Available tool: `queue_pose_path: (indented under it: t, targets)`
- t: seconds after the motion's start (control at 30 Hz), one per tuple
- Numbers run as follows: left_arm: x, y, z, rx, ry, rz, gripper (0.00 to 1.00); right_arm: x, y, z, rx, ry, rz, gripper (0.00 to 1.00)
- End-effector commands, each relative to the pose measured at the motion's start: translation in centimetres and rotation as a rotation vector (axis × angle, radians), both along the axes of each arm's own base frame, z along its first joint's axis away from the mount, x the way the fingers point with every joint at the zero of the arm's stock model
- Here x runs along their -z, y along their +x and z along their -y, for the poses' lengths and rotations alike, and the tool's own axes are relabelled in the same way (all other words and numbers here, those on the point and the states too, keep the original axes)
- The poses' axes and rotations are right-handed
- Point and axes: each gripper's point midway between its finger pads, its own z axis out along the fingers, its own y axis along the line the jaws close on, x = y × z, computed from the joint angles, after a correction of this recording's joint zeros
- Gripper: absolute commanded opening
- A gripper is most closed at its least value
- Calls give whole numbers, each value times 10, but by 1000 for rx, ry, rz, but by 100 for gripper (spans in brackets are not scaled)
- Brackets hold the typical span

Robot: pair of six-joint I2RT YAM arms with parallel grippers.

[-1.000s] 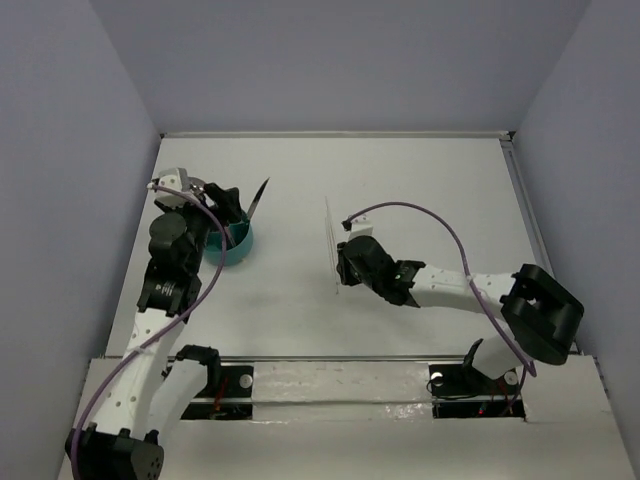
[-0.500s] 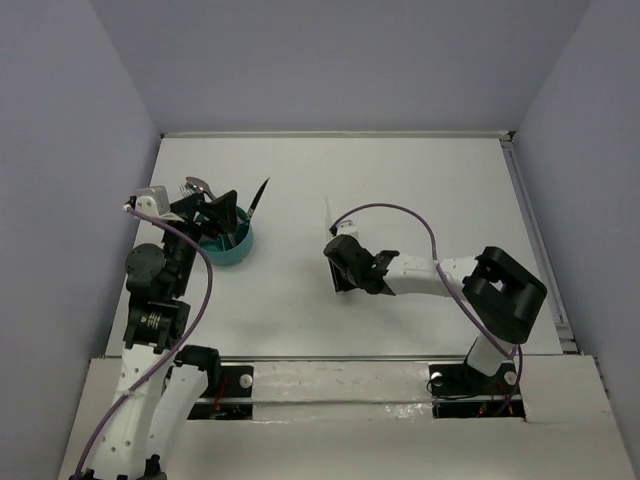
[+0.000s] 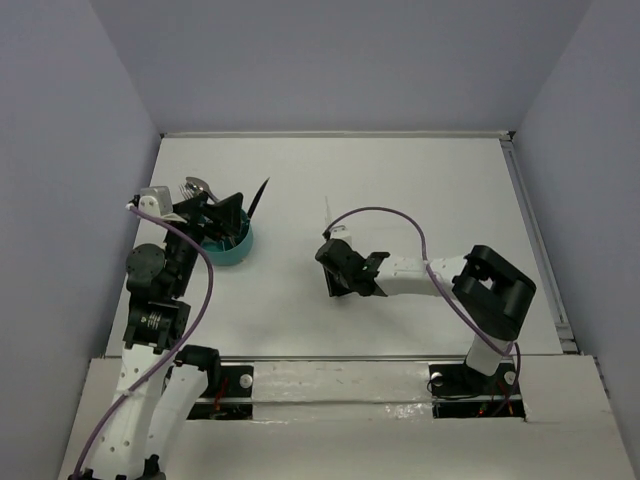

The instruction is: Sort the eating utensils into containers

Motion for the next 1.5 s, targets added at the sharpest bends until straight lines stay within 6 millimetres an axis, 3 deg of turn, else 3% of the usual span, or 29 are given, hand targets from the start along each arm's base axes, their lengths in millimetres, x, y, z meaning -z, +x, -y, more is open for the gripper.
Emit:
queue_pose_path:
  t: [0.0, 0.2, 0.33, 0.47, 0.6, 0.7, 0.8, 0.87, 1.0, 1.13, 1.23, 1.47]
  targets:
    - [-11, -2, 6, 33, -11, 36, 91, 2, -2, -11, 5, 14, -15, 34]
    - [-10, -1, 9, 46, -12, 31, 91, 6, 0, -11, 11, -3, -13, 24]
    - [-6, 1, 14, 70, -13, 13, 91, 8, 0, -9, 13, -9, -16, 7]
    - [2, 4, 26, 125, -5, -34, 91, -2, 3, -9, 17, 7, 8, 0]
    - [13, 3, 41, 209, 6, -92, 91, -37, 10, -20, -1, 112, 87, 0]
    - [27, -6, 54, 299, 7, -149, 89, -70, 4, -33, -76, 237, 151, 0]
    - [36, -12, 62, 356, -6, -193, 82, -108, 2, -43, -138, 358, 229, 0]
    - [50, -17, 67, 387, -16, -248, 77, -119, -1, -46, -165, 396, 245, 0]
    - [79, -22, 76, 445, -42, -349, 64, -130, -1, -49, -179, 429, 270, 0]
    - [102, -20, 83, 485, -60, -426, 61, -147, -4, -52, -204, 495, 306, 0]
    - [114, -13, 88, 493, -72, -454, 60, -159, -10, -52, -229, 556, 335, 0]
    - [125, -3, 111, 530, -86, -482, 59, -164, -28, -58, -280, 597, 330, 0]
